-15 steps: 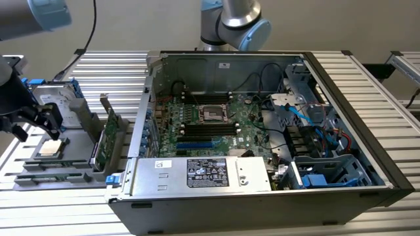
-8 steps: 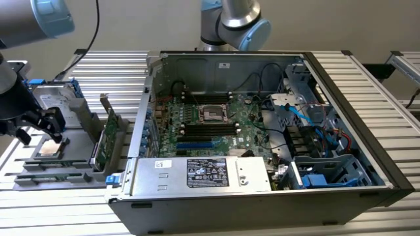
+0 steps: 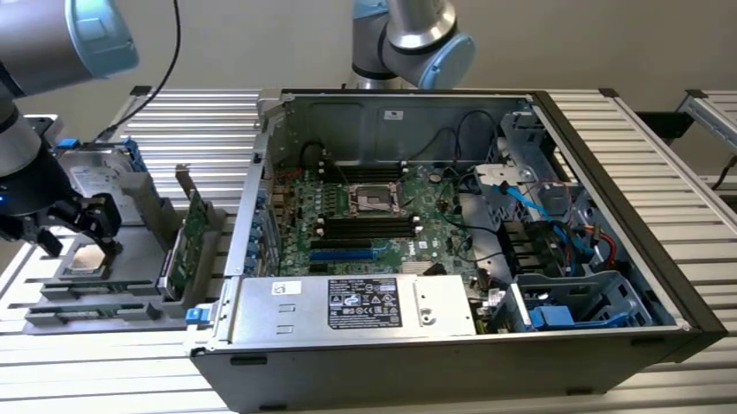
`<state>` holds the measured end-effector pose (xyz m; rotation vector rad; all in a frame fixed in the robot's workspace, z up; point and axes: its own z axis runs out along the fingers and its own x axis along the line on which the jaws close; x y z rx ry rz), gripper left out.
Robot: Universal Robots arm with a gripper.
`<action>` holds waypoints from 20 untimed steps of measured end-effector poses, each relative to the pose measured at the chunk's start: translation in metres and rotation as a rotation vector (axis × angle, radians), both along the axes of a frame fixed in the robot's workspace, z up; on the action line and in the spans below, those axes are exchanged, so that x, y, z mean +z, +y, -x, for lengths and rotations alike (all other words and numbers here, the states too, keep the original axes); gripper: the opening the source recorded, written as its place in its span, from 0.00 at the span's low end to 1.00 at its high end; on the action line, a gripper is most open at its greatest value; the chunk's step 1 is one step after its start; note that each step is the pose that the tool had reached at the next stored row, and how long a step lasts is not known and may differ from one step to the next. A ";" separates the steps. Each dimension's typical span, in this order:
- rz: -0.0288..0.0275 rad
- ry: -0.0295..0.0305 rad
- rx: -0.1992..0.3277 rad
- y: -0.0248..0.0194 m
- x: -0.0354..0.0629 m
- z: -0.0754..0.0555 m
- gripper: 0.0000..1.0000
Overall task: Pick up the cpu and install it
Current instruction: 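Pick up the cpu and move it towards the insertion slot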
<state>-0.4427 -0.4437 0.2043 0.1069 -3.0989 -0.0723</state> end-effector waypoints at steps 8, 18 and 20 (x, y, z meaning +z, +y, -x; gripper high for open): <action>-0.0001 -0.0004 -0.003 0.0012 -0.0096 0.004 0.72; 0.0000 -0.0001 -0.026 0.0013 -0.0122 0.005 0.72; -0.0003 -0.0005 -0.030 0.0012 -0.0127 0.004 0.72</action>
